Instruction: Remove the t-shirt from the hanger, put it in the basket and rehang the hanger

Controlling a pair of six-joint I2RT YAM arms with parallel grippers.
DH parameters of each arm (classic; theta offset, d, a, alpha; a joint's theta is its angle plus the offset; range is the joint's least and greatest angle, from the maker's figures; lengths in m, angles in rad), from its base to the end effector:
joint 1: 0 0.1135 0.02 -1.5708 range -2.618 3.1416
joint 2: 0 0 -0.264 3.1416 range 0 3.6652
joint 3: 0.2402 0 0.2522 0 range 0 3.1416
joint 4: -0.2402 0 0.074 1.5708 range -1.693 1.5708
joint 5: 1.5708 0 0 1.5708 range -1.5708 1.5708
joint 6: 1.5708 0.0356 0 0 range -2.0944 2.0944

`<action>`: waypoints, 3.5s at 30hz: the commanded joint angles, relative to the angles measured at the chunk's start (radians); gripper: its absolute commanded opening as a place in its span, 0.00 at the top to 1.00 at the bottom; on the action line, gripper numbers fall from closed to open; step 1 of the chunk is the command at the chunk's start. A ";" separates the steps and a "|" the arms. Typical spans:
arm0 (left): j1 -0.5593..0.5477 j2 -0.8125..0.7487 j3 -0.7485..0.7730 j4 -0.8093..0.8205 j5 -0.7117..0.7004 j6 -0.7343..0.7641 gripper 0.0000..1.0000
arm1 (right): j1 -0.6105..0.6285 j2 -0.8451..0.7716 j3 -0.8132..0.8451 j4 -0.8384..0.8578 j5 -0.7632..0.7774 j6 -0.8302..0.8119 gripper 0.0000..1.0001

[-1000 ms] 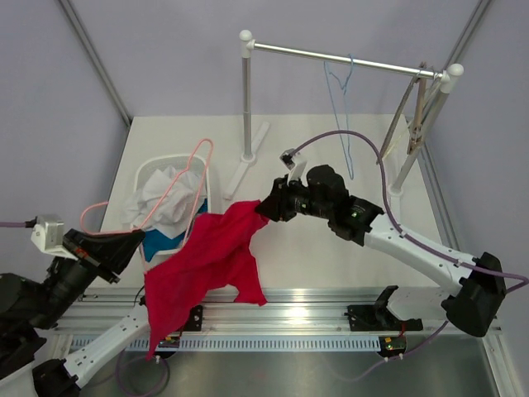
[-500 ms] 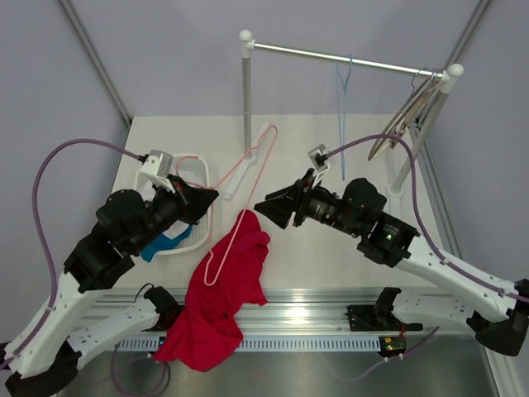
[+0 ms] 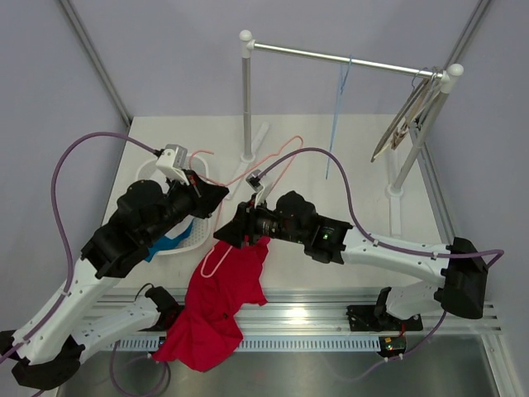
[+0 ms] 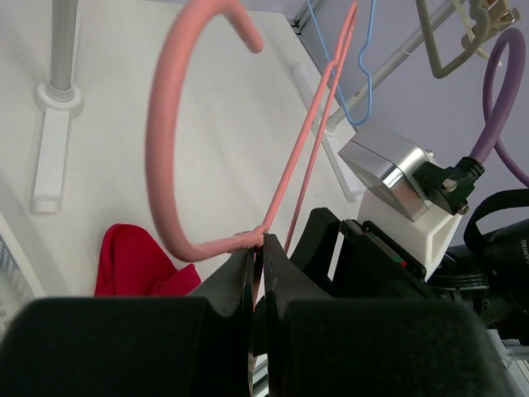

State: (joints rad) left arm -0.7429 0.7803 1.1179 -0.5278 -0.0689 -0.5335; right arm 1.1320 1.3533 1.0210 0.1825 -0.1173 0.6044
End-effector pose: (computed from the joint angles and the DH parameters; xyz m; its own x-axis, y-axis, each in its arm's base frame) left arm 0.1130 -0.1005 0.4163 -0.4377 -0.2868 -0.8521 0.4674 0.7371 -0.4882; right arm 0.1332 0.2935 0.3318 -0.5910 0.0691 -0.8037 -0.7442 0.3378 0.5763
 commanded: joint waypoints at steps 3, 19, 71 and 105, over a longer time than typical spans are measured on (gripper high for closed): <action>-0.004 -0.019 -0.029 0.098 -0.080 -0.069 1.00 | 0.031 0.014 0.008 0.129 0.007 0.044 0.45; -0.004 -0.042 -0.066 0.160 -0.115 -0.105 0.71 | 0.051 -0.009 -0.035 0.110 0.085 0.087 1.00; -0.345 0.191 -0.515 -0.156 -0.189 -0.462 1.00 | -0.090 -0.556 -0.148 -0.074 0.087 -0.029 1.00; -0.101 -0.061 0.077 0.314 -0.859 0.424 1.00 | -0.089 -0.203 0.244 0.086 -0.186 0.090 1.00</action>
State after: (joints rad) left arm -0.9981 0.6804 1.1831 -0.3794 -1.0145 -0.1333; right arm 1.0447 1.1011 1.1835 0.1638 -0.2680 0.6525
